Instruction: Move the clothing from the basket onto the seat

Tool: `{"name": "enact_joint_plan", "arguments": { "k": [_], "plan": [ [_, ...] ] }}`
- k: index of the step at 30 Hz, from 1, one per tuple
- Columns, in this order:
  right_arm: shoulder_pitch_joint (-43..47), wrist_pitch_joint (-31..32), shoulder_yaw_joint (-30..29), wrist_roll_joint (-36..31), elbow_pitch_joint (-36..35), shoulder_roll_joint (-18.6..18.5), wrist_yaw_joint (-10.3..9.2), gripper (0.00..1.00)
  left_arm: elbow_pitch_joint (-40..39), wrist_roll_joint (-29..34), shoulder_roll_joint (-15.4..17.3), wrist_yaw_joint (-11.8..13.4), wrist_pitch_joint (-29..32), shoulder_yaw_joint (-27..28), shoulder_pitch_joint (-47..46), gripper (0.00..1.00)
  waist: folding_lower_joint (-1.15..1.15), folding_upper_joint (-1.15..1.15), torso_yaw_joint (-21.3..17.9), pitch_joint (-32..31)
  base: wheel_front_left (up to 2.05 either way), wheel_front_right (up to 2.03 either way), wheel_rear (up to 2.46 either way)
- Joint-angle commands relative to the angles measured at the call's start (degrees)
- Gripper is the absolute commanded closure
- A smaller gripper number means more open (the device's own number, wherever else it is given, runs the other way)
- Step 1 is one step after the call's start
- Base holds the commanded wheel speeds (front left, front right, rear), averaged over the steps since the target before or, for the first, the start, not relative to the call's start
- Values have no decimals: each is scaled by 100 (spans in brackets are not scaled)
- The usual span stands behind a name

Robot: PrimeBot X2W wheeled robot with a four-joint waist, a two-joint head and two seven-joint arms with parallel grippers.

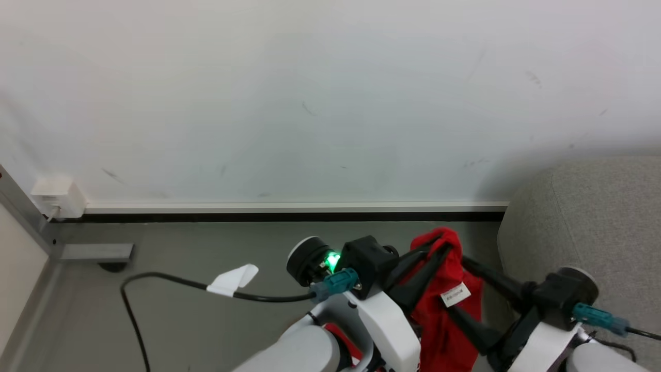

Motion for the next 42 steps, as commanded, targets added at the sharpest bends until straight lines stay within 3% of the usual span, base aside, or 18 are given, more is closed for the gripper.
{"name": "enact_joint_plan", "arguments": {
  "k": [1,3,4,5,7,8,18,20,22,42],
  "plan": [
    [-101,5,190,160,117,87,-13,0,-69,-37,-49,-42,-34,-19,1,100,0,0,-9,3,0,0,0],
    [-165,-16,366,344,211,164,-13,6,-90,-62,-64,-58,-25,-55,4,100,0,0,-22,12,0,0,0],
    [-210,-36,449,404,242,183,-13,47,-95,-65,-71,-62,-27,-59,8,100,0,0,-31,19,0,0,0],
    [-228,-69,536,501,257,221,-12,54,-91,-67,-71,-62,-31,-67,13,100,0,0,-41,23,0,0,0],
    [-302,-121,696,635,271,238,-13,96,-65,-87,-65,-67,-29,-74,21,100,0,0,-64,46,0,0,0],
    [-346,-158,752,704,280,229,-13,100,-45,-83,-55,-68,-30,-80,19,100,0,0,-74,56,0,0,0],
    [-517,-342,850,1149,236,21,-13,100,74,-95,-11,26,-100,-36,31,100,0,0,-217,136,0,0,0],
    [-440,-371,710,1238,207,-88,-12,100,129,-50,18,83,-175,5,51,55,0,0,-315,181,0,0,0],
    [-384,-368,565,1264,155,-138,-13,100,176,-15,39,130,-229,31,68,0,0,0,-404,212,0,0,0],
    [286,-368,-1318,863,-361,-435,-13,100,568,87,-62,183,-465,-87,-2,0,0,0,-2088,663,0,0,0]
  ]
}}
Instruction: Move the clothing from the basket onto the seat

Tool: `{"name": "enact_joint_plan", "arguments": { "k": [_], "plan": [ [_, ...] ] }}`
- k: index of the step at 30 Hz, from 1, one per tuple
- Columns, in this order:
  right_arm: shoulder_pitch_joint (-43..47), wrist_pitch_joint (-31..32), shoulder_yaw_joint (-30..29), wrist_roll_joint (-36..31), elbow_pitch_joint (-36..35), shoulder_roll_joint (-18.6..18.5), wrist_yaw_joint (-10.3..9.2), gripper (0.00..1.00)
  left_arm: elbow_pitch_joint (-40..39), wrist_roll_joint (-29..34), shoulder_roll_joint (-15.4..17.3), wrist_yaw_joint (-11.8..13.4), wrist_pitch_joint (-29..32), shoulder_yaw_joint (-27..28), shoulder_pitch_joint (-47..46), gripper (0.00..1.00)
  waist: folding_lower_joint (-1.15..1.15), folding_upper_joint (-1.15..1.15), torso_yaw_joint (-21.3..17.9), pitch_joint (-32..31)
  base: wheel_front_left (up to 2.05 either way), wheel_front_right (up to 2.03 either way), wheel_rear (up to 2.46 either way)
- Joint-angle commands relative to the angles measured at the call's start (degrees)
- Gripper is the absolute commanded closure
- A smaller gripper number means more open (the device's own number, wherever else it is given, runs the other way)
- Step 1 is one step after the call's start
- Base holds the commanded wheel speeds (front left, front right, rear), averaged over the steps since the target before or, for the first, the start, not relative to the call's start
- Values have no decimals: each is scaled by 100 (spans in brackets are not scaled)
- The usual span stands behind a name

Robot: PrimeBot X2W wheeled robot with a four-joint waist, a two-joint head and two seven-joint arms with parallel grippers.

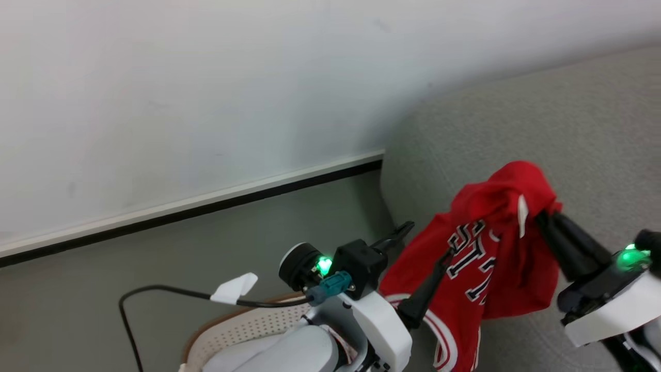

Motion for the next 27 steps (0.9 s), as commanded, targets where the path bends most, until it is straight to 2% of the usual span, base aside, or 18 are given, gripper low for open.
{"name": "enact_joint_plan", "arguments": {
  "k": [1,8,14,22,27],
  "plan": [
    [53,-20,-73,-6,-23,-18,-14,100,19,113,13,0,-35,0,-48,0,0,0,-226,142,0,0,0],
    [236,-20,-1198,-125,-111,112,-14,100,93,161,-69,-85,22,-60,-328,0,0,0,-388,571,0,0,0],
    [-219,-21,-2269,-245,10,115,-14,100,201,342,-104,-190,143,-94,-878,0,0,0,-123,1354,0,0,0],
    [-1839,-20,-3566,-252,621,-261,-13,100,514,707,-150,-343,286,14,-2089,0,0,0,327,2666,0,0,0],
    [-3049,-10,-4145,-342,1544,-637,-13,100,721,892,-280,-469,273,68,-2916,0,0,0,564,3394,0,0,0]
  ]
}}
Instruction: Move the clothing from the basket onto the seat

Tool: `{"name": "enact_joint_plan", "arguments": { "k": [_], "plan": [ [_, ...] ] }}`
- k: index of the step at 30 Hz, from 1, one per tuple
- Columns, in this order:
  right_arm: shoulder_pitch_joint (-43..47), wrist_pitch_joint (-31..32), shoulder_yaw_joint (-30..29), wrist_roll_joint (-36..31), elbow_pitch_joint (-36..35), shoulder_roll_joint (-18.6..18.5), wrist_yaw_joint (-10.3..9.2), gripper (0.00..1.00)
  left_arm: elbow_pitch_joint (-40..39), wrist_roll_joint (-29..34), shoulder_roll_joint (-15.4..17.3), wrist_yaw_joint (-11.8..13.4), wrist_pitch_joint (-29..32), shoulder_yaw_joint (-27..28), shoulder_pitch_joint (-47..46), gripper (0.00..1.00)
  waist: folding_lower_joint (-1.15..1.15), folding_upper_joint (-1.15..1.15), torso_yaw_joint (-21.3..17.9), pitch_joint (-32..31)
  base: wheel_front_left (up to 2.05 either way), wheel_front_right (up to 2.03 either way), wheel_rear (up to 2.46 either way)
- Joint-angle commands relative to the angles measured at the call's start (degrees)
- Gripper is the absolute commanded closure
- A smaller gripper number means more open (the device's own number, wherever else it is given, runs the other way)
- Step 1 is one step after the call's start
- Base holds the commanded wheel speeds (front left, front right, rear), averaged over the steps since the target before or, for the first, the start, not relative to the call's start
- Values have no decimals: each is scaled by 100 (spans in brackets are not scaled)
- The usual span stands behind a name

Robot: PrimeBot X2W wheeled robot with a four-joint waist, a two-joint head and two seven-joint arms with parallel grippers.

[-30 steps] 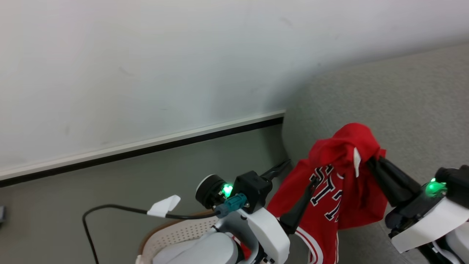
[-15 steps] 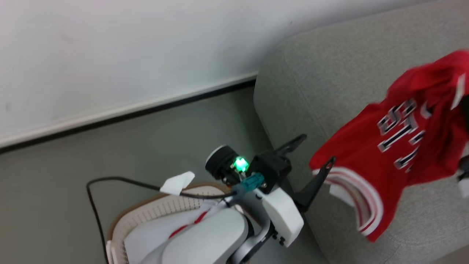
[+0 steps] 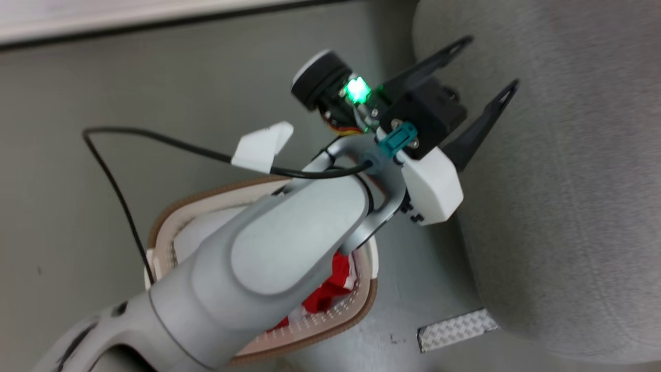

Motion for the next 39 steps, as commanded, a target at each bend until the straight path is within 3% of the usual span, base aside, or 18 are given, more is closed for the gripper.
{"name": "enact_joint_plan", "arguments": {
  "k": [1,4,8,18,20,21,22,28,39],
  "plan": [
    [-144,5,-2,-68,180,-26,-12,100,42,35,-25,-29,-30,-3,-128,0,-2,0,362,653,0,0,0],
    [-656,5,-34,-197,891,-83,-12,100,167,82,-126,-40,-111,-11,-491,0,-2,0,496,967,0,0,0],
    [-877,5,126,-418,1676,231,-12,100,339,47,-227,-15,-232,-86,-789,0,-2,0,625,1272,0,0,0],
    [-345,4,-23,-831,2919,710,-12,100,875,-246,-261,123,-576,-369,-638,0,-2,0,840,1342,0,0,0],
    [-163,3,-16,-867,2931,746,-12,68,952,-347,-266,149,-657,-420,-516,0,-2,0,835,1235,0,0,0],
    [-68,4,1,-886,2892,772,-12,12,1007,-393,-263,165,-702,-428,-455,0,-2,0,830,1171,0,0,0],
    [46,4,18,-892,2839,809,-12,0,1069,-454,-259,173,-750,-429,-377,0,-2,0,825,1092,0,0,0],
    [931,4,-47,-1175,2162,852,-12,0,1329,-795,-241,260,-1037,-294,79,0,-2,0,777,463,0,0,0],
    [3226,4,-937,-2004,-306,1748,-13,0,1362,-1396,116,569,-1511,232,1360,0,-2,0,714,-1153,0,0,0]
  ]
}}
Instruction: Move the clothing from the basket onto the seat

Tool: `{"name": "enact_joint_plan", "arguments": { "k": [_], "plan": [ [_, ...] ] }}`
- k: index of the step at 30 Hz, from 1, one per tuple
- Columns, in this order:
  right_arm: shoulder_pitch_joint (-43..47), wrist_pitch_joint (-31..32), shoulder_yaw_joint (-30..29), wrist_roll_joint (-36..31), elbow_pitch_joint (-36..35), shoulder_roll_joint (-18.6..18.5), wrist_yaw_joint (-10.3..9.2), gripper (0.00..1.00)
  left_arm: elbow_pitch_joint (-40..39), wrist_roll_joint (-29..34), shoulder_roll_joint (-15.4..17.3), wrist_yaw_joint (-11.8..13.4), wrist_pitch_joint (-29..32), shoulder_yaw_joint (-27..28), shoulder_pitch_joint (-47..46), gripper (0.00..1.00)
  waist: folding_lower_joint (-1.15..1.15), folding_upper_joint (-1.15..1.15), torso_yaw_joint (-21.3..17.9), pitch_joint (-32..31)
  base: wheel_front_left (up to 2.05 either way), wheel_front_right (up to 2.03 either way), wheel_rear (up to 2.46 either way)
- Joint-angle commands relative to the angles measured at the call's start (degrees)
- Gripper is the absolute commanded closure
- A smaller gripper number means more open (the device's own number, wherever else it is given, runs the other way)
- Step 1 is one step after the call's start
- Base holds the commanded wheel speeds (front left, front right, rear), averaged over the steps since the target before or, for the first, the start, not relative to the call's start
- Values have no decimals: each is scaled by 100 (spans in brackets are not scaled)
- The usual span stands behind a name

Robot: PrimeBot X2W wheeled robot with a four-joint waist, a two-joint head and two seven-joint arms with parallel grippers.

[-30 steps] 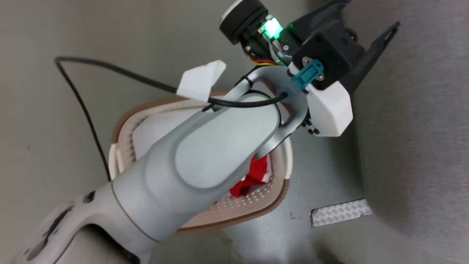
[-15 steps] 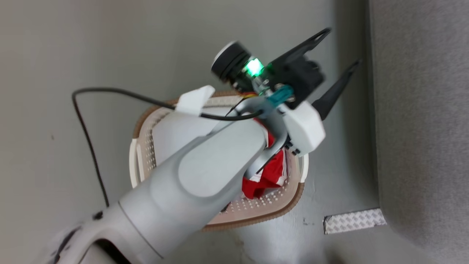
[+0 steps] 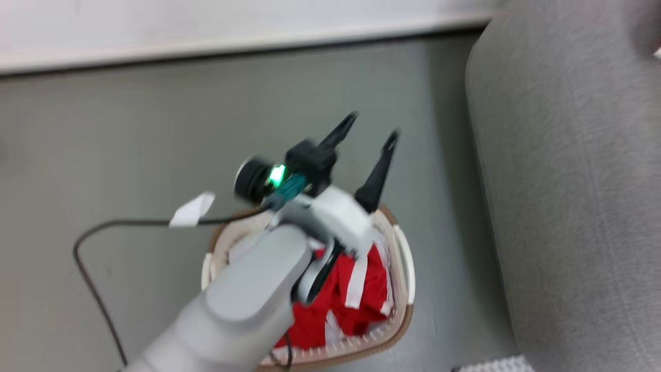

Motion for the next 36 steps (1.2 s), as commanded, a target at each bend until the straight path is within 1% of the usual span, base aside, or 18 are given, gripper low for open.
{"name": "enact_joint_plan", "arguments": {
  "k": [1,5,6,11,15,17,19,22,25,28,30,36],
  "plan": [
    [504,5,-111,-146,-430,145,-12,0,-87,-146,103,98,-95,113,435,0,1,0,1,-821,0,0,0],
    [1268,5,-255,-395,-1166,535,-12,0,-256,-314,233,206,-156,302,1101,0,1,0,146,-1364,0,0,0],
    [1268,5,-255,-395,-1166,535,-12,0,-256,-314,233,206,-156,302,1101,0,1,0,146,-1364,0,0,0],
    [1993,5,-222,-624,-1804,985,-12,0,-584,-309,442,347,-178,623,1850,0,1,0,374,-1875,0,0,0],
    [2421,5,129,-868,-1920,1183,-12,0,-1013,-137,581,431,-177,1030,2515,0,1,0,536,-2152,0,0,0],
    [2583,4,284,-925,-1878,1289,-12,0,-1186,-103,623,427,-177,1236,2864,0,1,0,616,-2286,0,0,0],
    [2730,4,387,-988,-1830,1402,-12,0,-1361,65,670,453,-178,1479,3174,0,1,0,702,-2399,0,0,0],
    [2880,4,514,-1022,-1769,1606,-12,0,-1598,293,676,424,-178,1850,3677,0,1,0,823,-2548,0,0,0],
    [2992,4,645,-1099,-1712,1749,-12,0,-1748,515,679,323,-179,2157,4072,0,1,0,916,-2640,0,0,0],
    [3092,5,791,-1205,-1635,1861,-12,0,-1819,659,637,100,-179,2470,4424,0,1,0,983,-2775,0,0,0],
    [3129,4,915,-1322,-1571,1863,-12,0,-1813,840,645,-36,-179,2685,4606,0,1,0,1003,-2839,0,0,0],
    [3214,4,1127,-1333,-1329,2057,-12,0,-1766,1202,408,-449,-179,3347,5066,0,1,0,1026,-2959,0,0,0]
  ]
}}
